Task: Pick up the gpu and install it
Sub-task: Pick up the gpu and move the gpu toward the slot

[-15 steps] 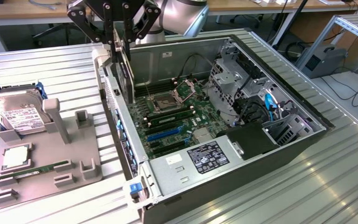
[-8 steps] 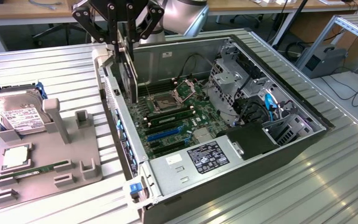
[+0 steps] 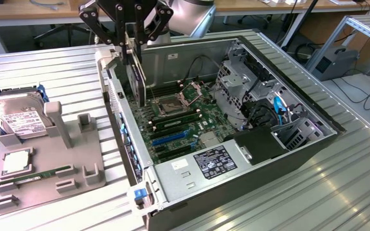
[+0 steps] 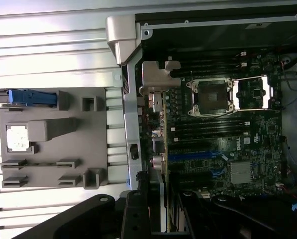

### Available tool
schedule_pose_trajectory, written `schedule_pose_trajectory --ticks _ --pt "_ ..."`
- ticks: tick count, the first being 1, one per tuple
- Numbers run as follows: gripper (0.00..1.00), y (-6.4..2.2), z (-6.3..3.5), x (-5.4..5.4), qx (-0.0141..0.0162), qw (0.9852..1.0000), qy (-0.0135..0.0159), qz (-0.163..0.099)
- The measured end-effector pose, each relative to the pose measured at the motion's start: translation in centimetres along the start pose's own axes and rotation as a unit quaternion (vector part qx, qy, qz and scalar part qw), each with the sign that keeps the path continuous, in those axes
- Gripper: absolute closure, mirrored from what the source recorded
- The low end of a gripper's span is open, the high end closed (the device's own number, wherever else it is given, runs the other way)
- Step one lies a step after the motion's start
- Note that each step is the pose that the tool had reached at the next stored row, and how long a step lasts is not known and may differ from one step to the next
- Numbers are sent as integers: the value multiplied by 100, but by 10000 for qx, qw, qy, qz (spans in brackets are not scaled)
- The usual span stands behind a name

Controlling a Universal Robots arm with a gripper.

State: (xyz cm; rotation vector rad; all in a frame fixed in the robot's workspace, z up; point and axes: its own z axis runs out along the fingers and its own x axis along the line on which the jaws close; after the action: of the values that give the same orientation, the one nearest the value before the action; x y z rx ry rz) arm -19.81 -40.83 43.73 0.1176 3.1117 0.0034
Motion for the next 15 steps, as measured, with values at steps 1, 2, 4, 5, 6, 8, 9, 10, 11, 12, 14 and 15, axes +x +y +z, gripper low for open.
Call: schedule_pose_trajectory --ticks 1,2,4,5,6,8,9,10,11,12,14,15 --pt "73 0 1 -5 3 10000 0 0" --pt "73 1 2 -10 6 10000 0 0" --pt "73 1 4 -21 13 10000 -1 0" --pt "73 2 4 -26 16 10000 -1 0" --pt "73 2 5 -31 20 10000 -1 0" --pt "73 3 7 -42 26 10000 -2 -1" --pt "73 4 8 -52 32 10000 -2 -1" --pt "73 4 9 -59 36 10000 -3 -1" --pt "73 5 10 -65 40 10000 -3 -1" --pt "73 5 10 -70 43 10000 -3 -1" --pt "73 6 12 -84 52 10000 -4 -2" --pt "73 7 13 -95 59 10000 -4 -2"
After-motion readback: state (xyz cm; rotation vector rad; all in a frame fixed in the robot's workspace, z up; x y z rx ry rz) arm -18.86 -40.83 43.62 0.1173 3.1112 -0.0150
